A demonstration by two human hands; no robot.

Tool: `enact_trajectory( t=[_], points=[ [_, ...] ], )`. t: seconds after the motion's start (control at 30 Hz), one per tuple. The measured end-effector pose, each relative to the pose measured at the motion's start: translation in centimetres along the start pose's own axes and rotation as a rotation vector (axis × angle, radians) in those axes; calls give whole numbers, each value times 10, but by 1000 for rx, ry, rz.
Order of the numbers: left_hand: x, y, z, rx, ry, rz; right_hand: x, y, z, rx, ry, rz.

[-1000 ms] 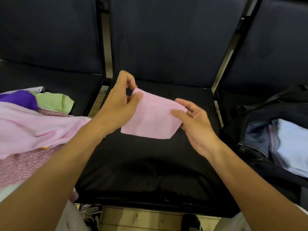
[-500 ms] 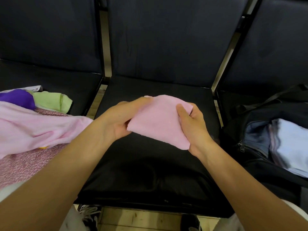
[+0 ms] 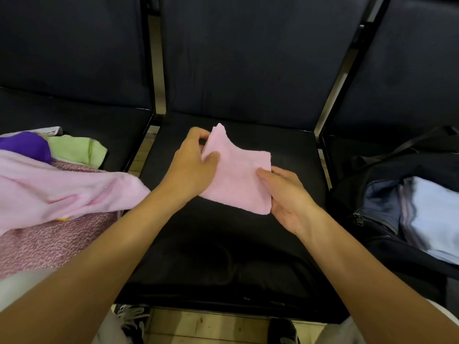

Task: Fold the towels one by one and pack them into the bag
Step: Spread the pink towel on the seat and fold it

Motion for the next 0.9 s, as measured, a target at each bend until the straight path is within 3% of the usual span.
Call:
enact_trajectory(
  t=[0.13, 0.47, 0.67, 0.9],
  points=[
    [3, 3, 2, 50, -54, -69, 5, -15, 6, 273, 129, 191],
    [34, 17, -35, 134, -186, -122, 46, -33, 48, 405, 249, 497],
    [57, 42, -73, 245, -264, -155, 77, -36, 89, 376, 220, 495],
    [64, 83, -138, 216, -300, -184, 110, -28, 163, 299, 291, 493]
  ],
)
Point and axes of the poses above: each hand's wrist, its own x-axis away from the middle knuckle, its own z-axis out of the back of the hand, y = z × x, the point moved 6 cm from there along -x, towards the middle knuckle, and after that the axes turned 7 degrees about -y, right-handed, at the moved point
